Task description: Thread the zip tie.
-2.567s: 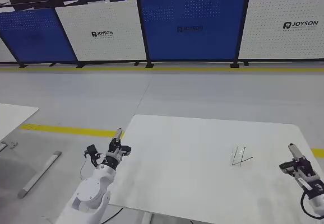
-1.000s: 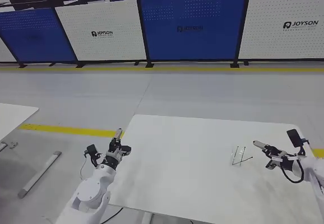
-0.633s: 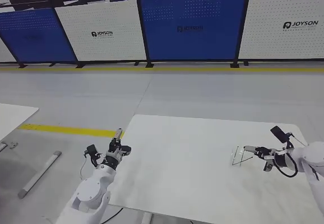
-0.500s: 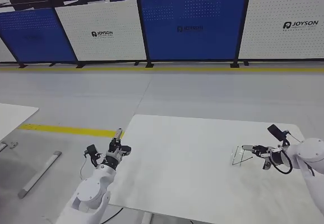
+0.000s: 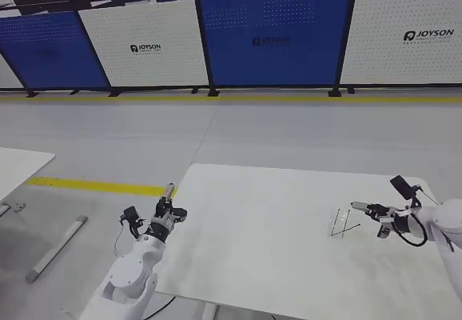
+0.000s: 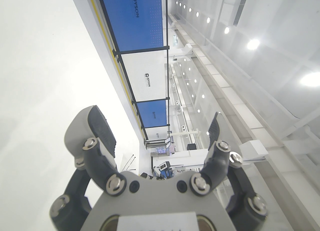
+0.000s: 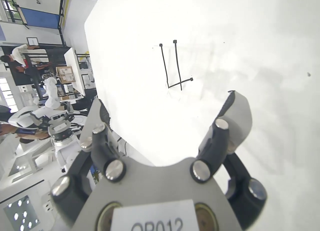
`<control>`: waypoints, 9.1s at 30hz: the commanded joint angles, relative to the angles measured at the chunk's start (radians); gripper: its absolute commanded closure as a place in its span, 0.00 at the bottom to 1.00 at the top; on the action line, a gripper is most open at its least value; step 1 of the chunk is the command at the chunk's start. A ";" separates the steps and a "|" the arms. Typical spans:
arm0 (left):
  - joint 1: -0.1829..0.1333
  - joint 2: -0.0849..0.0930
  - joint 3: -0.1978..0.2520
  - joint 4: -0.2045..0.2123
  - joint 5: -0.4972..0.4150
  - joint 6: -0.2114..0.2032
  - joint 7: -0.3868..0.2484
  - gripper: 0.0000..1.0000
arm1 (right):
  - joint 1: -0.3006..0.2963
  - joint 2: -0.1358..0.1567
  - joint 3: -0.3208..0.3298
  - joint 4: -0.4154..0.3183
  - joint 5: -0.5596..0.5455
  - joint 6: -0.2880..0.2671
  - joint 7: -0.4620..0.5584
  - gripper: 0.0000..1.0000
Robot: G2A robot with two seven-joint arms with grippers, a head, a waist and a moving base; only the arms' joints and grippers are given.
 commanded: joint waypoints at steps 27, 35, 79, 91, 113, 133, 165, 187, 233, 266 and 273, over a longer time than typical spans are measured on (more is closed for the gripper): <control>0.000 0.000 0.000 0.000 0.000 0.000 0.000 0.00 | 0.128 -0.055 -0.156 0.214 0.021 0.026 -0.069 0.00; 0.000 0.000 0.000 0.000 0.000 0.000 0.000 0.00 | 0.125 -0.055 -0.156 0.215 0.023 0.024 -0.070 0.00; 0.000 0.000 0.000 0.000 0.000 0.000 0.000 0.00 | 0.208 -0.079 -0.233 0.327 -0.082 0.055 -0.014 0.79; 0.000 0.000 0.000 0.000 0.000 0.000 0.000 0.00 | 0.239 -0.101 -0.259 0.363 -0.093 0.055 -0.005 0.81; 0.000 0.000 0.000 0.000 0.000 0.000 0.000 0.00 | 0.240 -0.104 -0.243 0.353 -0.139 0.055 0.012 1.00; 0.000 0.000 0.000 0.000 0.000 0.000 0.000 0.00 | 0.077 -0.037 -0.036 0.052 -0.114 0.055 0.113 1.00; 0.000 0.000 0.000 0.000 0.000 0.000 0.000 0.00 | -0.193 0.000 0.155 -0.286 0.112 -0.145 -0.008 1.00; 0.000 0.000 0.000 0.000 0.000 0.000 0.000 0.00 | -0.201 -0.013 0.153 -0.374 0.198 -0.283 -0.243 1.00; 0.000 0.000 0.000 0.000 0.000 0.000 0.000 0.00 | -0.233 -0.049 -0.007 -0.254 0.228 -0.625 -0.493 1.00; 0.000 0.000 0.000 0.000 0.000 0.000 0.000 0.00 | -0.195 -0.035 -0.085 -0.320 0.066 -0.625 -0.551 1.00; -0.014 0.006 0.019 -0.095 -0.065 0.152 -0.200 0.00 | -0.195 -0.035 -0.085 -0.320 0.066 -0.625 -0.551 1.00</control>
